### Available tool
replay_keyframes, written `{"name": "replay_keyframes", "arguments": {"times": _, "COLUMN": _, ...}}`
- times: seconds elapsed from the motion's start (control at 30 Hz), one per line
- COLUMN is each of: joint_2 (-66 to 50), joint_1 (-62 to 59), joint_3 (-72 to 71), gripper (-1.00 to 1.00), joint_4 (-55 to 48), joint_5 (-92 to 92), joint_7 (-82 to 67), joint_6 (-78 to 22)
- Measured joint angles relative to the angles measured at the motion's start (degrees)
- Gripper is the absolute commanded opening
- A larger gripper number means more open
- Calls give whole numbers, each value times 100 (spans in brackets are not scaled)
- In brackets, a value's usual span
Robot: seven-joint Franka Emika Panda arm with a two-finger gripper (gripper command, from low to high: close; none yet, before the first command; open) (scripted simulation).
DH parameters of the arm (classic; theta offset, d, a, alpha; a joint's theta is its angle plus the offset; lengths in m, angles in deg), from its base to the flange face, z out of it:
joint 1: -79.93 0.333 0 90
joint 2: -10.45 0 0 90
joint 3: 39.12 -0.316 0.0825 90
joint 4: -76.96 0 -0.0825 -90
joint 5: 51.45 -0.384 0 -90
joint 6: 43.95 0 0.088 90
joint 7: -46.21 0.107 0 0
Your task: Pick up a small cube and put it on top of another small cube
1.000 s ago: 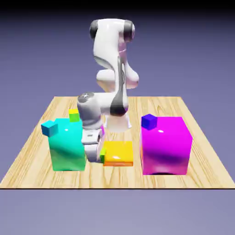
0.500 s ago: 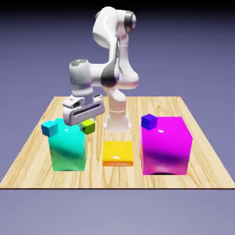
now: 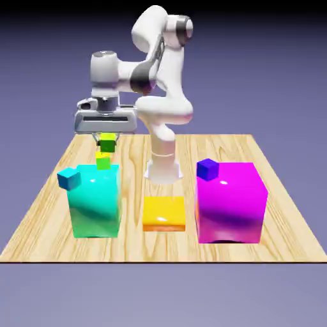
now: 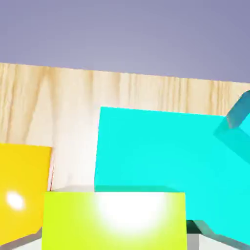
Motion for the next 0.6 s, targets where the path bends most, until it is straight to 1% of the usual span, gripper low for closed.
{"name": "replay_keyframes", "arguments": {"times": 0.2, "joint_2": 850, "joint_1": -145, "joint_3": 272, "gripper": -100, "joint_4": 353, "joint_5": 412, "joint_7": 1495, "joint_6": -295}}
{"name": "replay_keyframes", "arguments": {"times": 0.3, "joint_2": 923, "joint_1": -99, "joint_3": 539, "gripper": -100, "joint_4": 390, "joint_5": 547, "joint_7": 1657, "joint_6": -311}}
{"name": "replay_keyframes", "arguments": {"times": 0.47, "joint_2": 266, "joint_1": -97, "joint_3": 754, "gripper": -100, "joint_4": 977, "joint_5": 670, "joint_7": 1646, "joint_6": 933}}
{"name": "replay_keyframes", "arguments": {"times": 0.5, "joint_2": 229, "joint_1": -97, "joint_3": 766, "gripper": 100, "joint_4": 1010, "joint_5": 677, "joint_7": 1645, "joint_6": 1004}}
{"name": "replay_keyframes", "arguments": {"times": 0.57, "joint_2": 229, "joint_1": -97, "joint_3": 766, "gripper": 100, "joint_4": 1010, "joint_5": 695, "joint_7": 1657, "joint_6": 1004}}
{"name": "replay_keyframes", "arguments": {"times": 0.6, "joint_2": 360, "joint_1": -97, "joint_3": 723, "gripper": 100, "joint_4": 893, "joint_5": 671, "joint_7": 1659, "joint_6": 756}}
